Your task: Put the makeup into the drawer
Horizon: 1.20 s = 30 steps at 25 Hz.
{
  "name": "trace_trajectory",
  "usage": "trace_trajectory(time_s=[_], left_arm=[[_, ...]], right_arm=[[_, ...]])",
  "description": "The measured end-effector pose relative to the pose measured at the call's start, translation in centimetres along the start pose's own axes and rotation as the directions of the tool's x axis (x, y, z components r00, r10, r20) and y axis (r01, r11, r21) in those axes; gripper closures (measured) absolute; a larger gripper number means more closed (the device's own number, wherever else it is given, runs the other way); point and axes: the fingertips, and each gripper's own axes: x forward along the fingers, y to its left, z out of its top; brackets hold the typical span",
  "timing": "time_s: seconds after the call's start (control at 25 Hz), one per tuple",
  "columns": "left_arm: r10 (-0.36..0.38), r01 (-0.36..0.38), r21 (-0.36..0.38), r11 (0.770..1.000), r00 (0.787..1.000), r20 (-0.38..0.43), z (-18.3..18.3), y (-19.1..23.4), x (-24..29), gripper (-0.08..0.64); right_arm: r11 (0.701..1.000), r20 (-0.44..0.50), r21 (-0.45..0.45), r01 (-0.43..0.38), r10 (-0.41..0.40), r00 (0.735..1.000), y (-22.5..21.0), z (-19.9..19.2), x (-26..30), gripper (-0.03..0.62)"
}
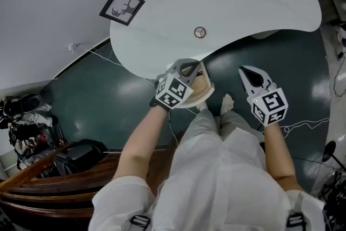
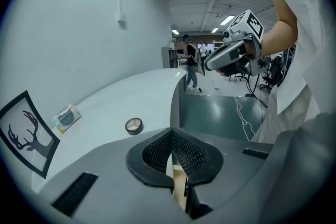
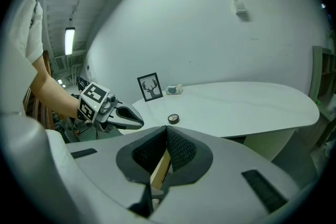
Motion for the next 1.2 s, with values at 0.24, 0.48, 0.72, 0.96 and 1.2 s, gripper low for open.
trace_trajectory(time_s=[0.24, 0.48, 0.72, 0.96, 1.2], left_arm=[[0.013, -0.013, 0.022, 1.0, 1.0, 0.001, 1.2, 2.9, 0.7, 0.541], [0.027, -0.026, 0.057, 0.998, 1.0, -0.014, 2.6, 5.9, 2.3, 0.541], [0.007, -0.003, 0.094, 0.996, 0.999, -0.047, 3.1, 7.7, 4.5, 0.5], [-0.002, 0.014, 0.103, 0.995, 0.994, -0.113, 1.9, 8.7, 6.5, 0.427], [-0.021, 0.037, 0.094, 0.995, 0.986, -0.167, 1.1, 9.4, 8.3, 0.325]], right_arm=[[1.0, 0.009, 0.017, 0.008, -0.008, 1.0, -0.6, 0.6, 0.3, 0.583], [0.999, 0.007, 0.036, 0.022, -0.023, 1.0, -1.5, 0.5, 0.4, 0.583], [0.998, 0.007, 0.058, 0.031, -0.032, 0.999, -2.2, 0.3, 0.6, 0.583], [0.997, 0.0, 0.072, 0.038, -0.038, 0.999, -2.6, -0.1, 0.8, 0.583], [0.996, -0.013, 0.083, 0.045, -0.044, 0.999, -2.8, -0.5, 0.7, 0.583]])
